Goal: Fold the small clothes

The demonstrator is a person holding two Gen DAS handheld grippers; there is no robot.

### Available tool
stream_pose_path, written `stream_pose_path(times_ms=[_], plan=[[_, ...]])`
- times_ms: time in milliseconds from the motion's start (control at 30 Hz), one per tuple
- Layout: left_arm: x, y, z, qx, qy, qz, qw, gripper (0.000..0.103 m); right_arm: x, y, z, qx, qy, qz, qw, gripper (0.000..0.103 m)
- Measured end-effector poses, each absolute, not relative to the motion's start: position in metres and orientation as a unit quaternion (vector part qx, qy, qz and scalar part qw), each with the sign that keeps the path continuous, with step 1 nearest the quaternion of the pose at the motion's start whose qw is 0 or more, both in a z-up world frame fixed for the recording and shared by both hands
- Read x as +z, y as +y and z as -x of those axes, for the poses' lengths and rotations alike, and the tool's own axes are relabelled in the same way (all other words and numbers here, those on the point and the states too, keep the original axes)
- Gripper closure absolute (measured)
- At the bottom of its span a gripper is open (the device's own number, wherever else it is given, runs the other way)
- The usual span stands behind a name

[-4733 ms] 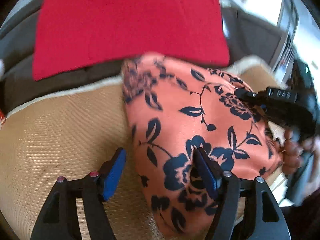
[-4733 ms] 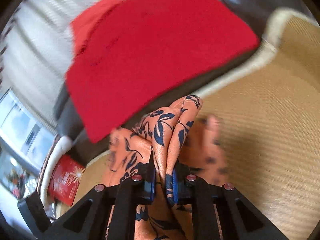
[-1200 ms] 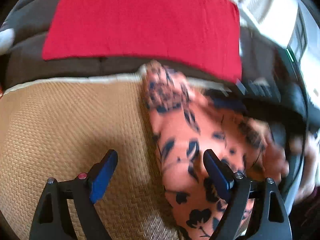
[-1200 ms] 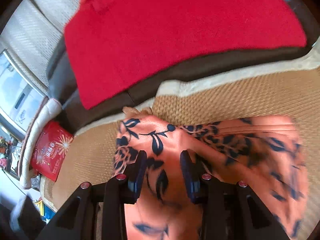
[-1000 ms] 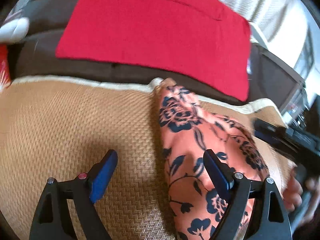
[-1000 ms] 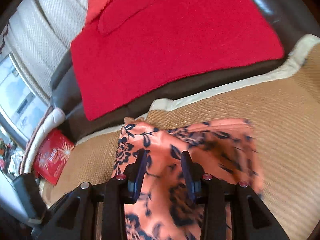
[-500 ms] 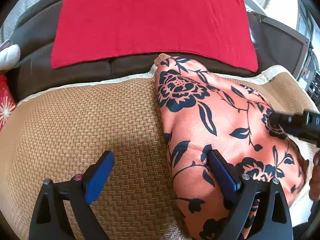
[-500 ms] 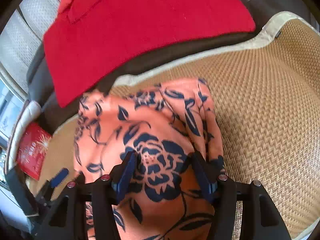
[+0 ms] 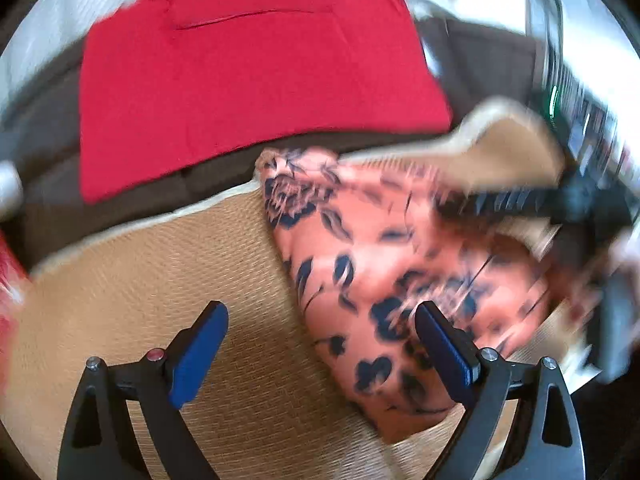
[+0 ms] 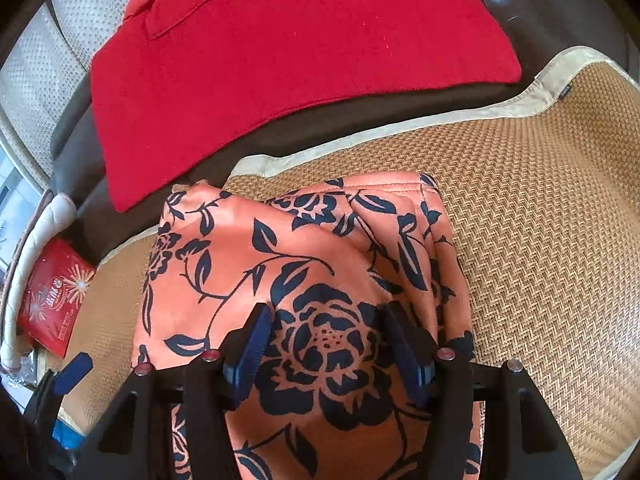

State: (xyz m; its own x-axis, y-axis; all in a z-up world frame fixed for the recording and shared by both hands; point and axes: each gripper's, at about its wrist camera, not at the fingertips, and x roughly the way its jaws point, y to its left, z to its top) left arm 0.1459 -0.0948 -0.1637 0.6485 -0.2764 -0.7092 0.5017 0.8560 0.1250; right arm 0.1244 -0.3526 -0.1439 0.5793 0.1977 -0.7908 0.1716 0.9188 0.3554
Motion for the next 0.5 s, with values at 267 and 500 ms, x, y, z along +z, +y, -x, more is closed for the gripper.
stream_pose_path(times_ms=[267, 500], plan=[[-0.170, -0.065, -0.165, -0.208, 0.419, -0.125, 0.875, 0.007, -0.116, -0.333, -0.072, 0.077, 0.402, -0.203, 0.889, 0.064], [-0.164, -0.005, -0.184, -0.128, 0.438, -0.037, 0.889, 0.008, -0.125, -0.252, -0.043, 0.180, 0.427, -0.140, 0.875, 0.064]])
